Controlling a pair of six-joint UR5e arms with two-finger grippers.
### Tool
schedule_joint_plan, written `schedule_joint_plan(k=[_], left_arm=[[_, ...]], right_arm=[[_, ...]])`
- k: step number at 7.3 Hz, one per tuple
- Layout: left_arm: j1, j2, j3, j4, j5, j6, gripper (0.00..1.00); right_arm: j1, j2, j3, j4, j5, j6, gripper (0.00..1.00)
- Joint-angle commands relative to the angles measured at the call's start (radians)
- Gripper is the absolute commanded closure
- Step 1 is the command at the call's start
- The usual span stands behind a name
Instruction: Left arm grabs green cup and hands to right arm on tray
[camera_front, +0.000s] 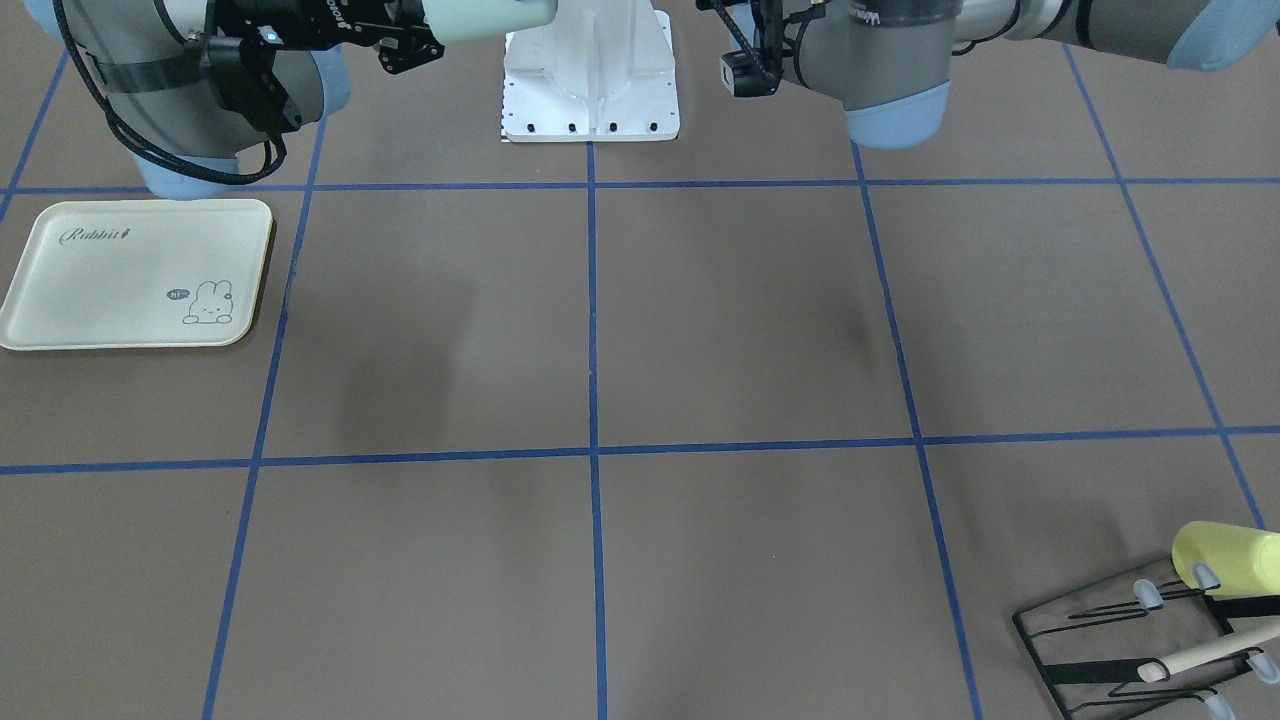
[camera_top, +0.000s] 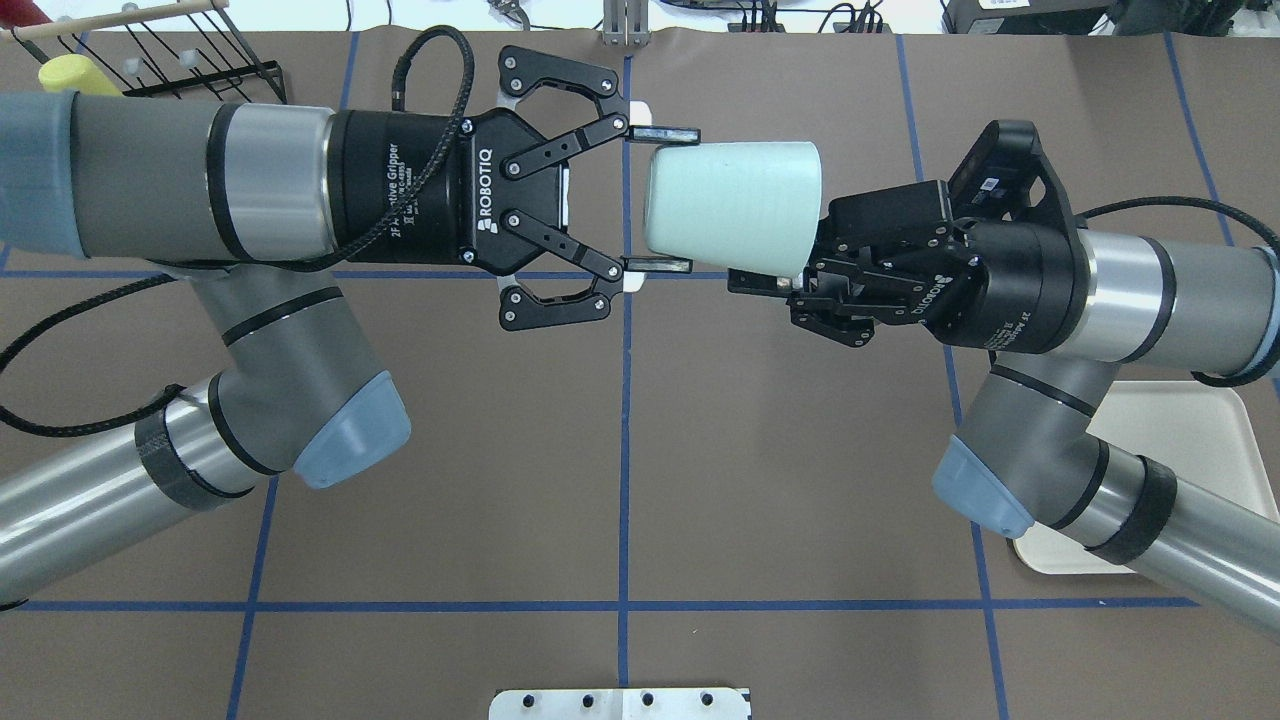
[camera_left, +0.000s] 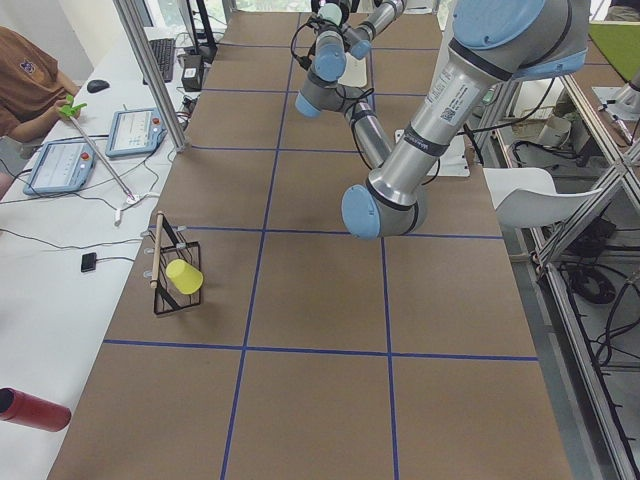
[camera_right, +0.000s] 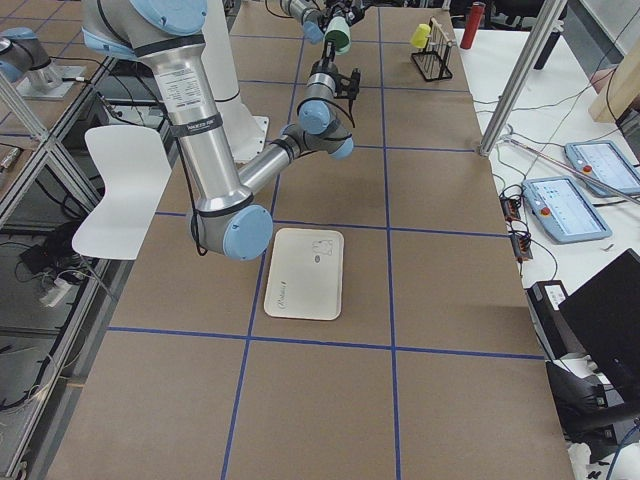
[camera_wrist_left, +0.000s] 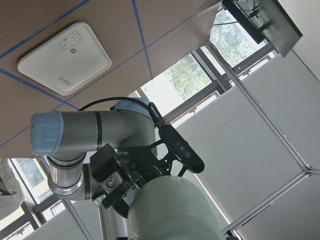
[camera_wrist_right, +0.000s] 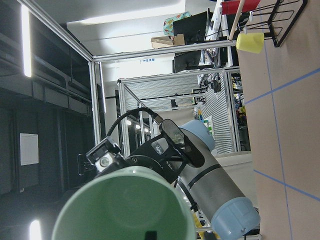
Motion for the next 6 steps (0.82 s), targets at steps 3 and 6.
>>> schedule_joint_plan(k=[3, 6], left_arm=[[0.012, 0.003, -0.008, 0.001, 0.01, 0.001, 0.0], [0.011, 0.003, -0.013, 0.005, 0.004, 0.001, 0.0]], right_arm=[[-0.003, -0.003, -0.011, 0.025, -0.002, 0.001, 1.0], [-0.003, -0.004, -0.037, 0.07, -0.004, 0.024, 1.0]])
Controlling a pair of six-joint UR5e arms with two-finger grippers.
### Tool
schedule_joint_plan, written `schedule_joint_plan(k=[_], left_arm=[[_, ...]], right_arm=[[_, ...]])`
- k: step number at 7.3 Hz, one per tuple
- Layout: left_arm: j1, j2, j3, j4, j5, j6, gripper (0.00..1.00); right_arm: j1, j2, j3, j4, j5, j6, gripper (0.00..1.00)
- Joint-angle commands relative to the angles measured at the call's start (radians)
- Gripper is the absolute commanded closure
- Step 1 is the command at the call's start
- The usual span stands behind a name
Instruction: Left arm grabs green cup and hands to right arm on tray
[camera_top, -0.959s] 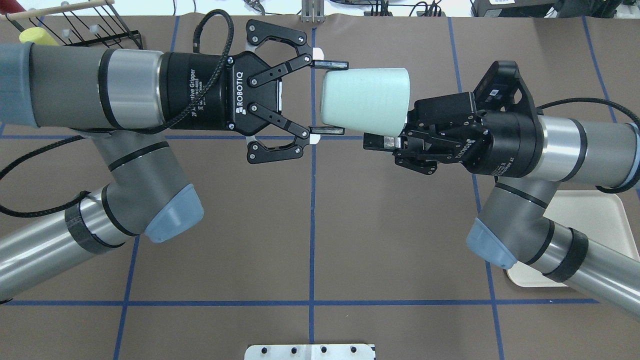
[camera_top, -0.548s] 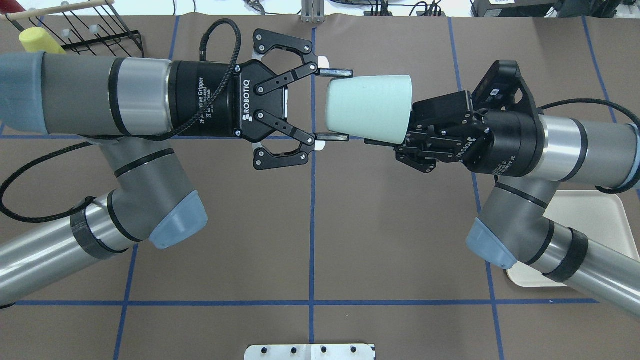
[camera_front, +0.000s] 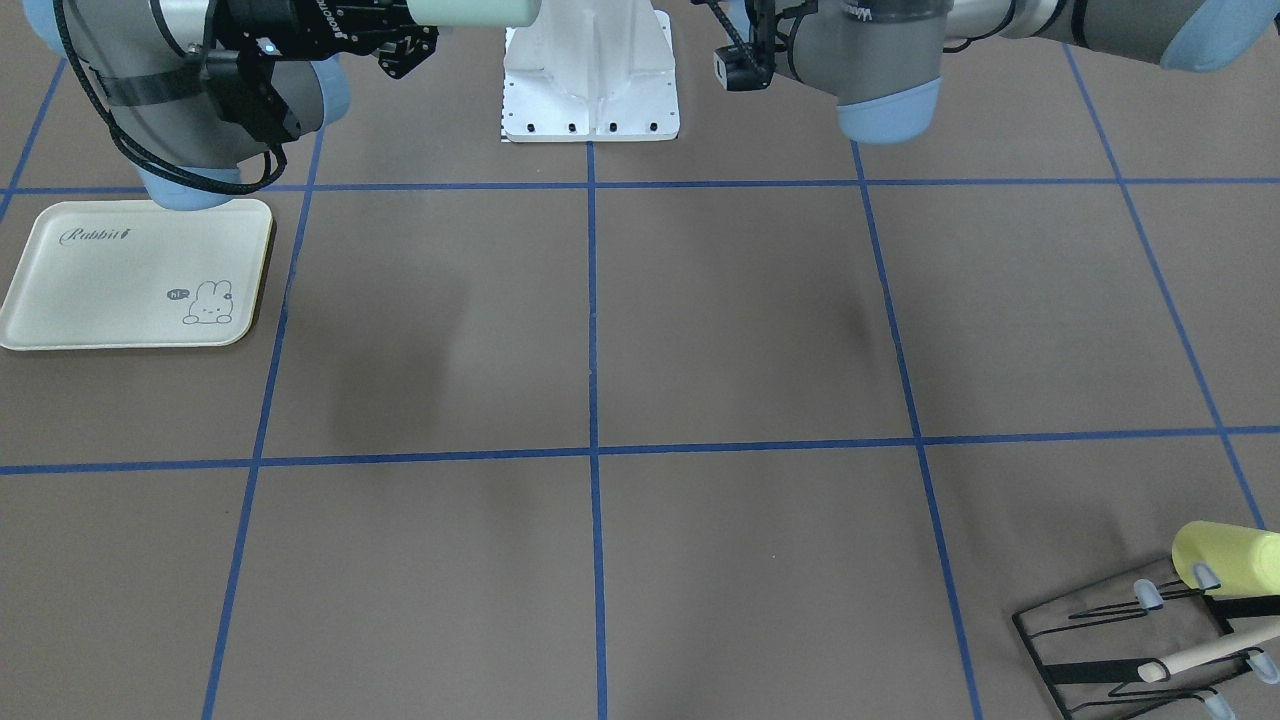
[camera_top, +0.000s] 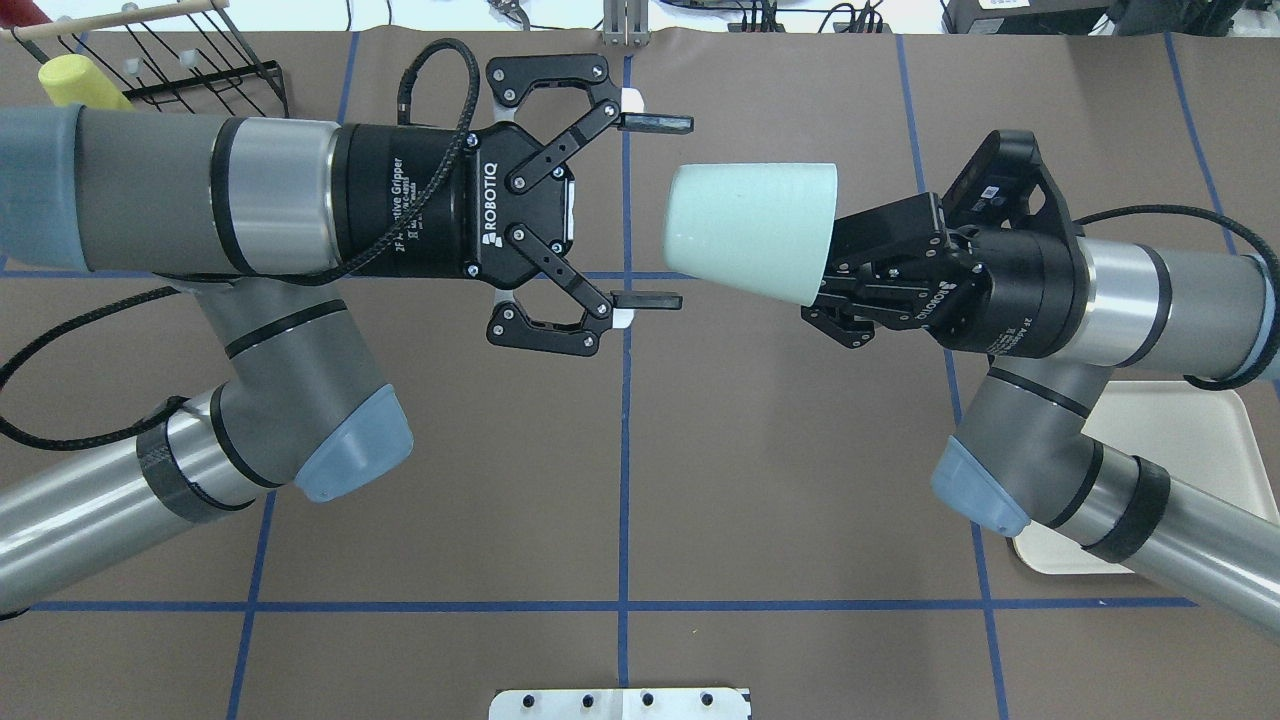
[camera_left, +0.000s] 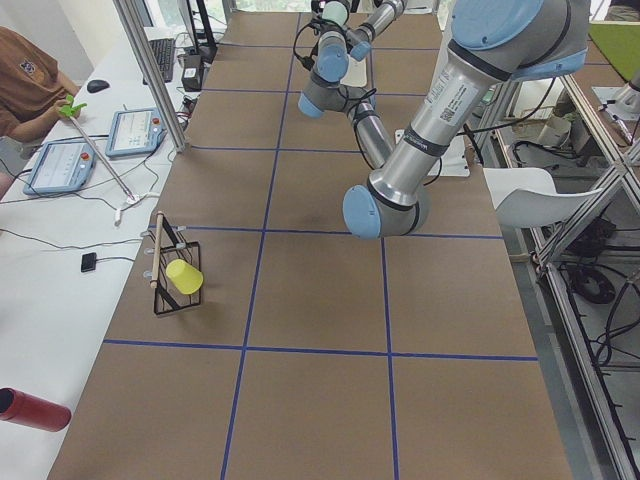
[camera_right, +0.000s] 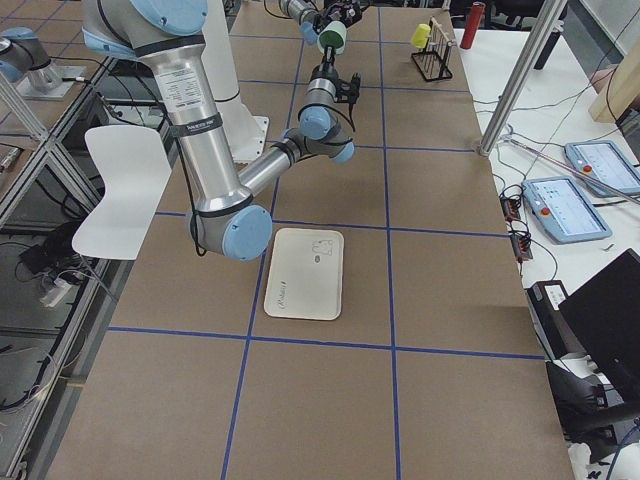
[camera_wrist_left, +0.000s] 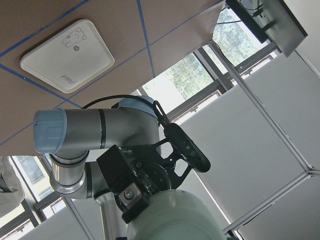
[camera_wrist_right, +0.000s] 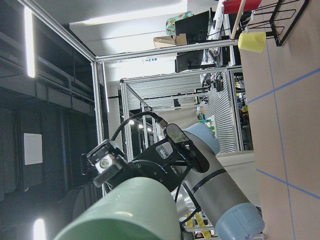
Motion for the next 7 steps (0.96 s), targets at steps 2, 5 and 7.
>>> schedule_joint_plan(k=[2, 5, 7], left_arm=[[-0.017, 0.032, -0.012, 0.018, -0.008, 0.104, 0.0], [-0.139, 0.102, -0.024, 0.138, -0.195, 0.352, 0.0], [-0.235, 0.105, -0.022, 0.314, -0.3, 0.562, 0.0]], right_arm=[[0.001, -0.025, -0.008, 0.007, -0.003, 0.022, 1.0], [0.007, -0.066, -0.107, -0.01, 0.006, -0.027, 1.0], [0.006, -0.147, -0.161, -0.046, 0.01, -0.156, 1.0]])
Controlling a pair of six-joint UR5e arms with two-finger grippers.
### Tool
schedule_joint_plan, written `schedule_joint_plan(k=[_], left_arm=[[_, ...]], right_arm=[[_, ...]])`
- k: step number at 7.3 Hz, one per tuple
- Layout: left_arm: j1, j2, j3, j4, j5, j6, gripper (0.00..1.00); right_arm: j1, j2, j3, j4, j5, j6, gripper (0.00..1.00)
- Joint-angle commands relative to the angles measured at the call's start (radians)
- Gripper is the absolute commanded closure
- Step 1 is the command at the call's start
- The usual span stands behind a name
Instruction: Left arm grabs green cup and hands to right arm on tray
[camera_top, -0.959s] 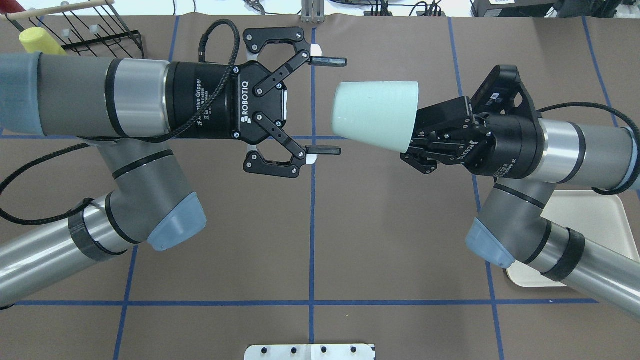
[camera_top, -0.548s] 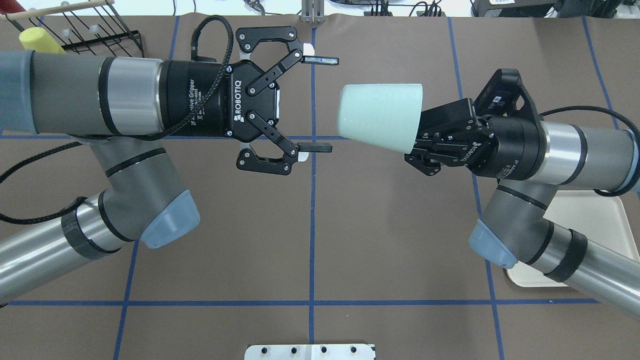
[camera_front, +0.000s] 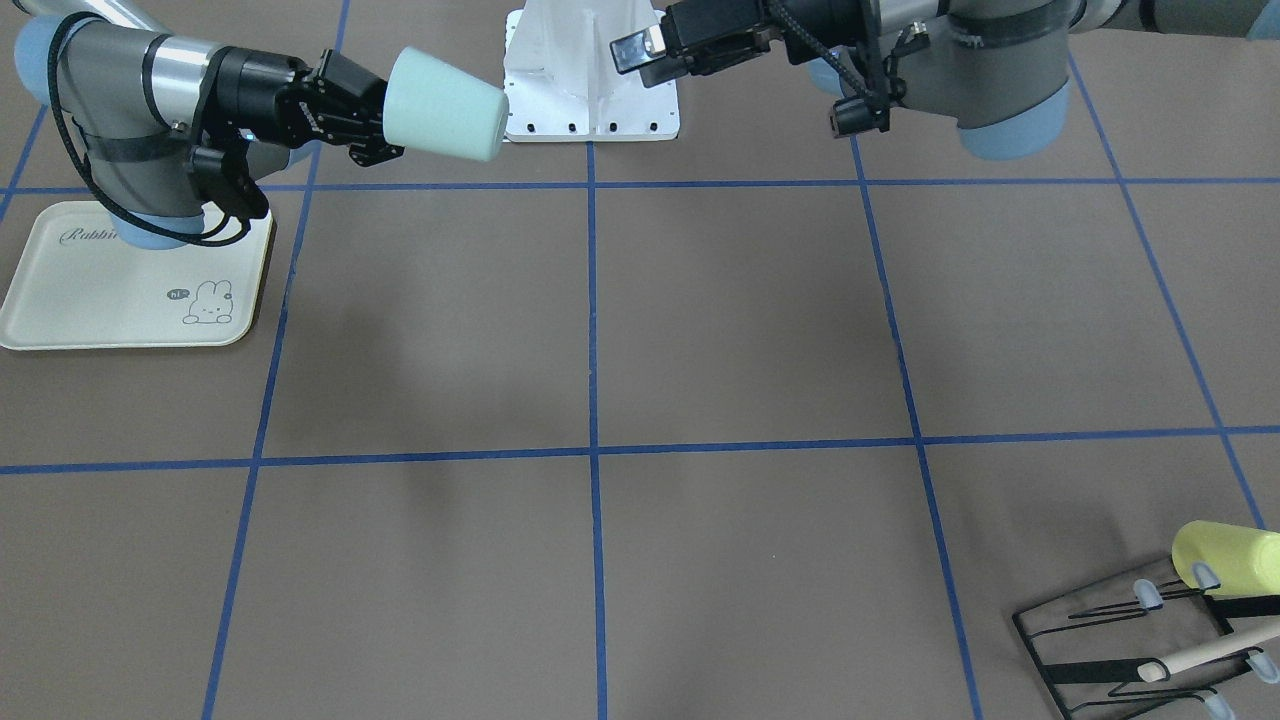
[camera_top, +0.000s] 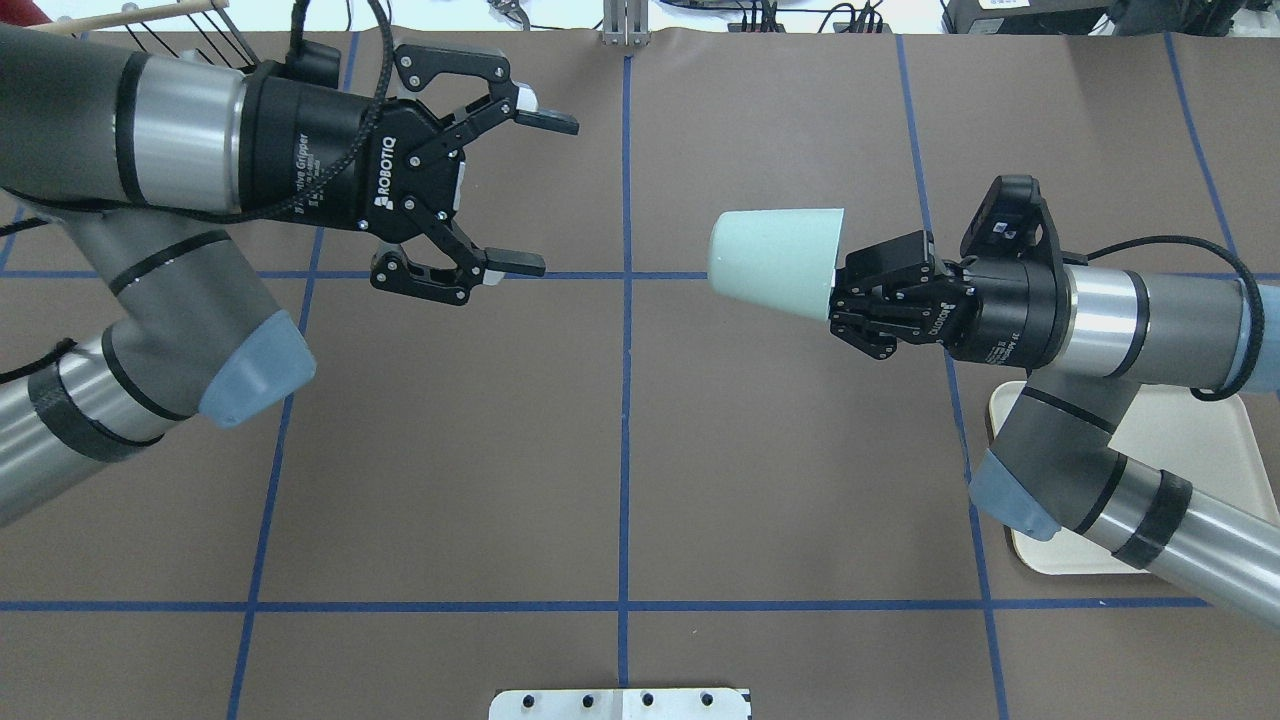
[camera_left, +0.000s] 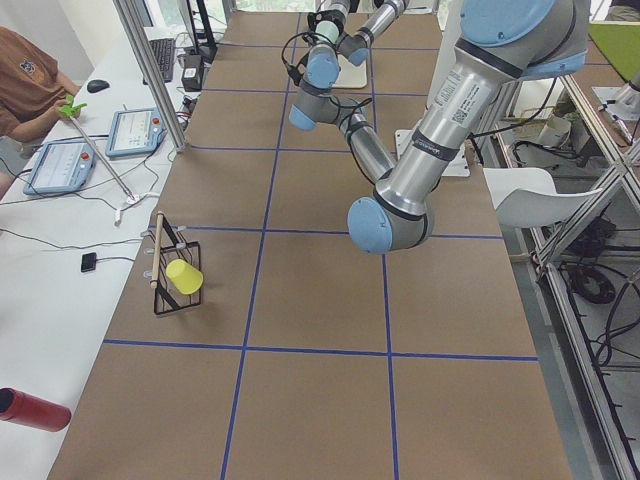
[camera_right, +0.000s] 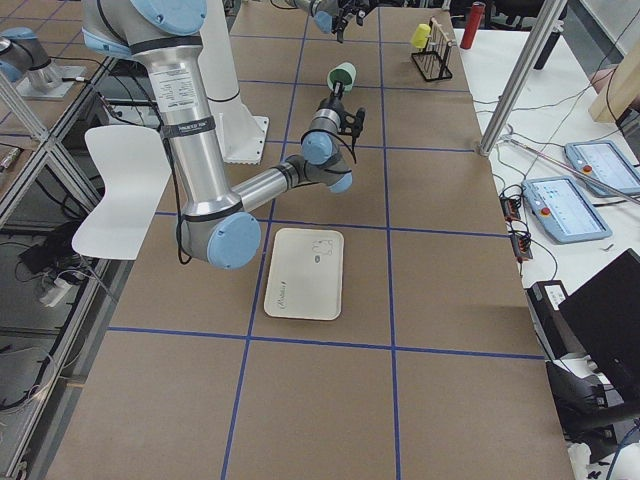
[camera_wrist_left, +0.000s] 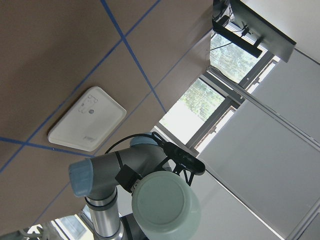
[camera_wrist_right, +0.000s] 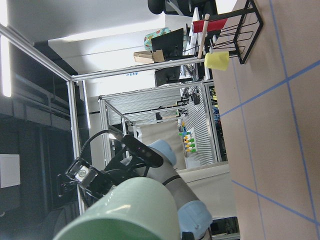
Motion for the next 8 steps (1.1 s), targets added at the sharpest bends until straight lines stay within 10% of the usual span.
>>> schedule_joint_plan(k=[1, 4, 8], left_arm=[[-0.106, 0.013, 0.003, 0.18, -0.109, 0.194, 0.0], [-0.187, 0.146, 0.009, 0.225, -0.137, 0.415, 0.0], [-0.259, 0.202, 0.002, 0.399, -0.14, 0.655, 0.0]], right_arm=[[0.017, -0.05, -0.04, -0.1, 0.021, -0.149, 1.0], [0.283, -0.053, -0.026, -0.461, 0.37, -0.36, 1.0], [0.483, -0.251, -0.021, -0.722, 0.557, -0.641, 1.0]])
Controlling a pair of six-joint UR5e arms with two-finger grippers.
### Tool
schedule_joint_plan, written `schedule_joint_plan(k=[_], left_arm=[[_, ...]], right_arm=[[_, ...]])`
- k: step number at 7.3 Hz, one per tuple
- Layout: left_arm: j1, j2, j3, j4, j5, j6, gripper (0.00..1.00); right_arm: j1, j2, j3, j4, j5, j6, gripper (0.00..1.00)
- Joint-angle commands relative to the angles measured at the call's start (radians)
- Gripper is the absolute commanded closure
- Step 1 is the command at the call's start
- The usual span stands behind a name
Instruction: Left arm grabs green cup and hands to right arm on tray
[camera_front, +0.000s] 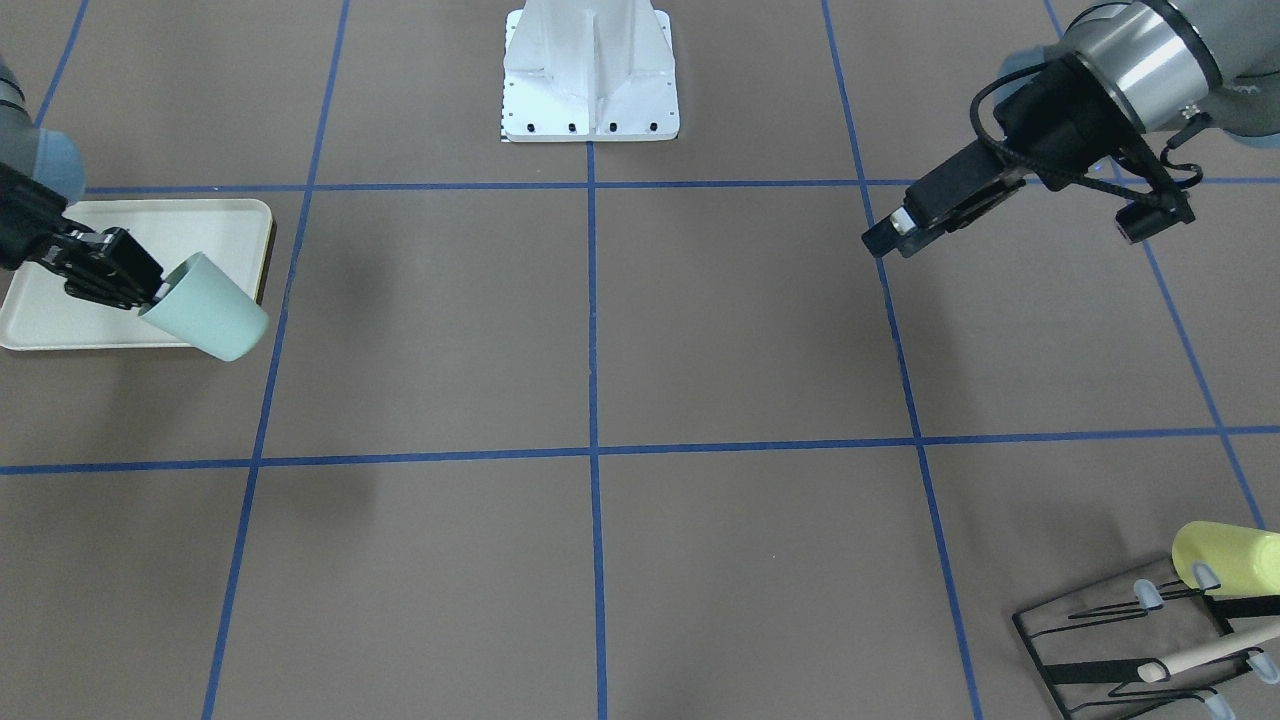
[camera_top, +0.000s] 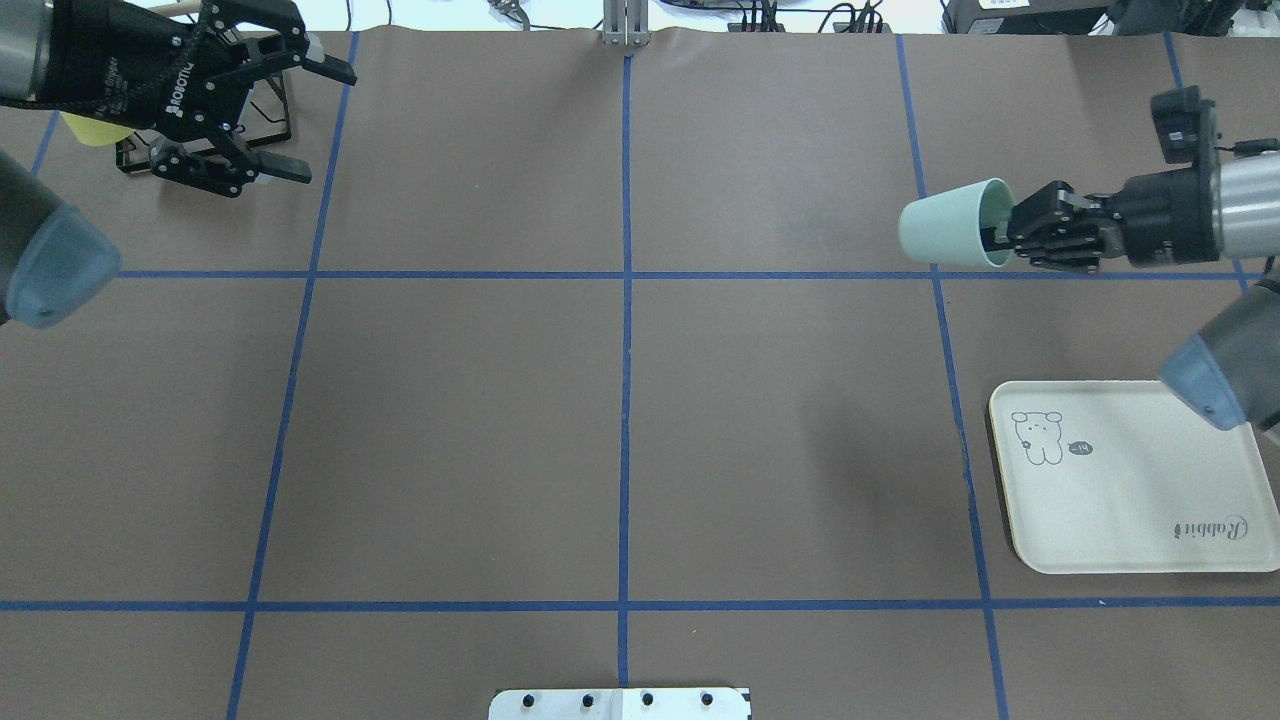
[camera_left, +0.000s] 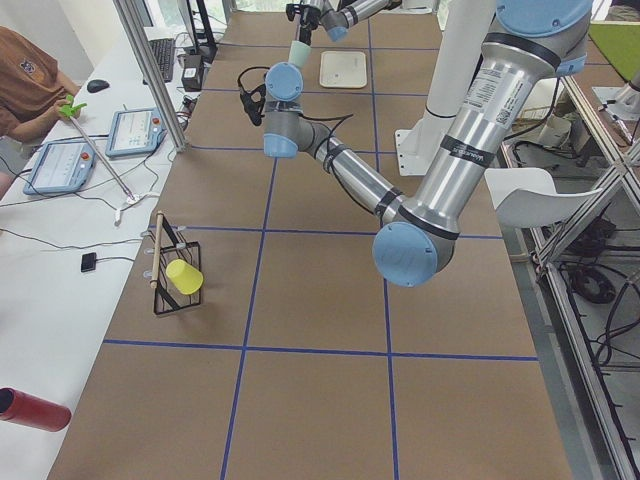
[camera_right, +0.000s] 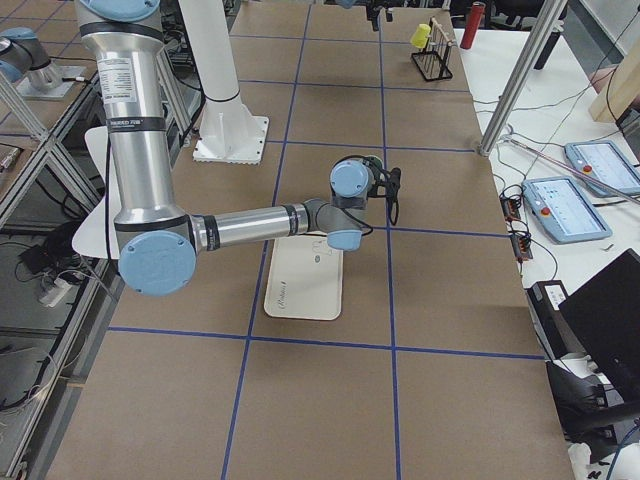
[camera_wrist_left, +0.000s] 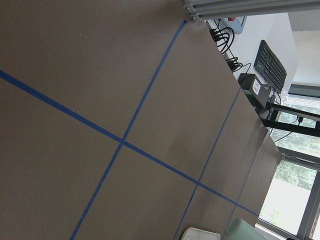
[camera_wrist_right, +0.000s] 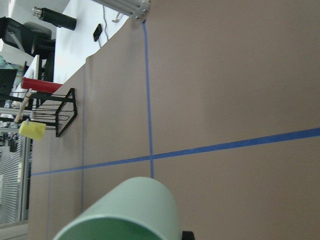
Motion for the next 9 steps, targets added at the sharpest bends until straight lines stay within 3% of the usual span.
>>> schedule_joint_plan(k=[1, 4, 7, 9], left_arm=[[-0.027, 0.017, 0.003, 0.049, 0.0, 0.062, 0.0], [-0.053, 0.014, 0.001, 0.155, 0.001, 0.15, 0.0], [-0.06, 0.036, 0.003, 0.155, 0.001, 0.151, 0.0], [-0.057, 0.04, 0.004, 0.155, 0.001, 0.151, 0.0]], right_arm=[[0.067, -0.041, 0.004, -0.219, 0.044, -0.121, 1.0], [0.095, -0.104, 0.035, -0.55, -0.017, -0.52, 1.0], [0.075, -0.126, 0.283, -1.12, -0.062, -0.913, 1.0], [0.052, -0.247, 0.334, -1.116, -0.105, -0.919, 1.0]])
